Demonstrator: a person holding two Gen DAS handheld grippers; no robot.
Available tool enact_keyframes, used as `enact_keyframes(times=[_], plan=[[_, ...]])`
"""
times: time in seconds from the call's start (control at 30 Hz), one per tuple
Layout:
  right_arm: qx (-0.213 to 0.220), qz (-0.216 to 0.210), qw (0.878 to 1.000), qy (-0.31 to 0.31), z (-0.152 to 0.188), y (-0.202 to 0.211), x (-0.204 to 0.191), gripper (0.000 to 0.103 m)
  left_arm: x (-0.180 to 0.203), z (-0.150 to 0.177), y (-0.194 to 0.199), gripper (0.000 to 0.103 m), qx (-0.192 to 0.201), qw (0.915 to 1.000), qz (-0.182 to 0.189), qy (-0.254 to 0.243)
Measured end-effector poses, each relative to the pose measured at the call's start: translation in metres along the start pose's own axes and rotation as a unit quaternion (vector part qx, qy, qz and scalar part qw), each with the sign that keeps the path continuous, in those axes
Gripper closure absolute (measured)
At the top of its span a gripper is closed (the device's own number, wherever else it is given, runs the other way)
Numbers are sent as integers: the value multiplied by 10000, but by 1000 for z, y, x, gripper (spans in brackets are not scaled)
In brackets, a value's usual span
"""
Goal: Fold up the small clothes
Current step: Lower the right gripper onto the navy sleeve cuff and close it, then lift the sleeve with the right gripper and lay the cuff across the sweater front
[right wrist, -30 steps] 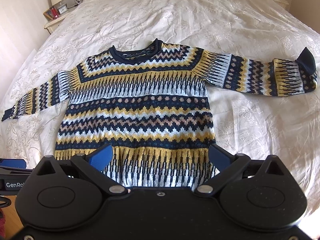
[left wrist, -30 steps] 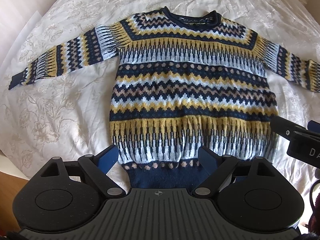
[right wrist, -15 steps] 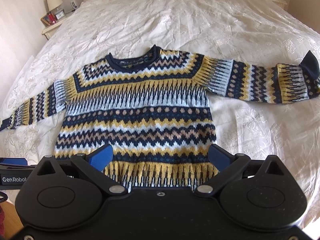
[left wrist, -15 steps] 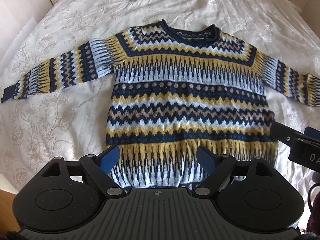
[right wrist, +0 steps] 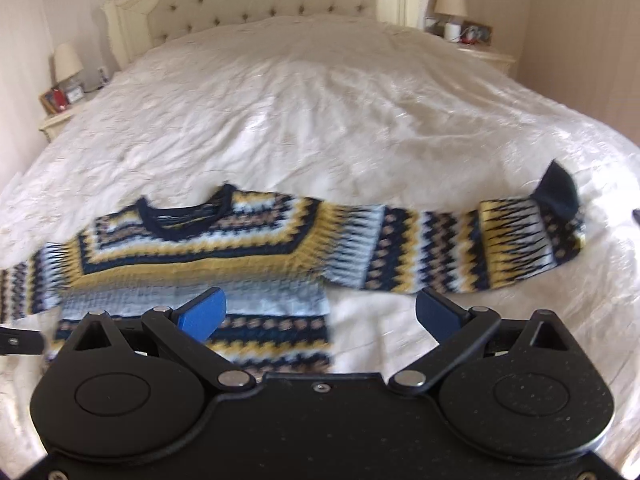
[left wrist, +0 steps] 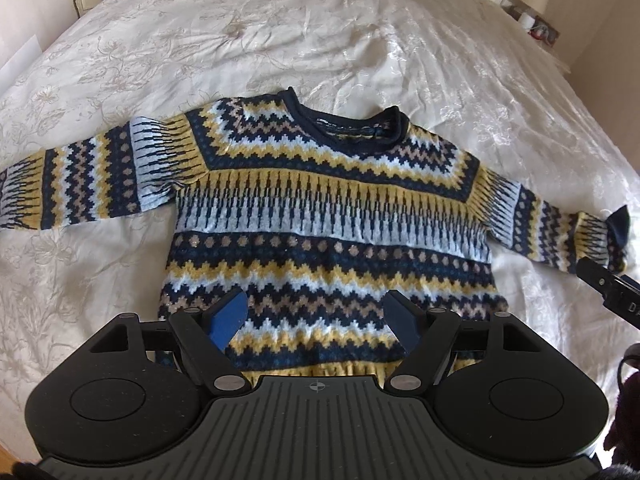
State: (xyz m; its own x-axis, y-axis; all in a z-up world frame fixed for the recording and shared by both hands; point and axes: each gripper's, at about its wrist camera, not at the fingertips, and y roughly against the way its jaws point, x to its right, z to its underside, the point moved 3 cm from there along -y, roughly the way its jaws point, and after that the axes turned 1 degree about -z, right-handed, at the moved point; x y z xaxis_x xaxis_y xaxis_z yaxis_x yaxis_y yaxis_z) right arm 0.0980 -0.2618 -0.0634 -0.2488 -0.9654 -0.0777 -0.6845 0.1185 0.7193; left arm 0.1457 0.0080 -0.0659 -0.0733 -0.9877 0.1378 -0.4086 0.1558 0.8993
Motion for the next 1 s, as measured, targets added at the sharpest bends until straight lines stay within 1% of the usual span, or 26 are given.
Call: enact_keyframes(times=[0.07,0.13,0.2,0.27,0.33,0.4,0.5,0.57,0.67,0.73,0.87,0.97,1.0], plan=[[-16,137,9999,67,-7,-9,18,3,3,-1,-2,30,19,10000,-12,33],[-18,252,9996,129,-14,-18,37,4,7,-2,-2,30,29,9999,-118,109],[-89,340,9992,202,-22,-29,57,17,10,-2,-1,30,30,9994,-214,253],[-137,454,9986,230,-29,-39,78,23,13,-2,-3,30,-27,9989,-273,375],[-129,646,9975,261,-37,-50,98,25,18,-2,-5,30,-64,9984,-323,450],[-113,884,9953,368,-45,-59,119,34,24,-1,-7,30,-65,9979,-395,508],[-165,1189,9915,504,-53,-76,146,42,32,1,-10,30,-99,9968,-478,630],[-191,1360,9889,569,-56,-86,163,42,38,2,-11,30,-123,9960,-509,730],[-274,1508,9858,680,-59,-103,188,43,48,5,-12,30,-153,9949,-564,816],[-328,1614,9833,777,-61,-112,201,45,53,6,-13,30,-190,9944,-591,861],[-391,1704,9806,885,-61,-130,218,47,64,6,-14,30,-213,9935,-681,881],[-529,1725,9787,976,-56,-144,228,52,70,6,-12,30,-208,9930,-761,877],[-541,1724,9781,1034,-54,-147,229,53,72,6,-12,30,-210,9929,-779,878]])
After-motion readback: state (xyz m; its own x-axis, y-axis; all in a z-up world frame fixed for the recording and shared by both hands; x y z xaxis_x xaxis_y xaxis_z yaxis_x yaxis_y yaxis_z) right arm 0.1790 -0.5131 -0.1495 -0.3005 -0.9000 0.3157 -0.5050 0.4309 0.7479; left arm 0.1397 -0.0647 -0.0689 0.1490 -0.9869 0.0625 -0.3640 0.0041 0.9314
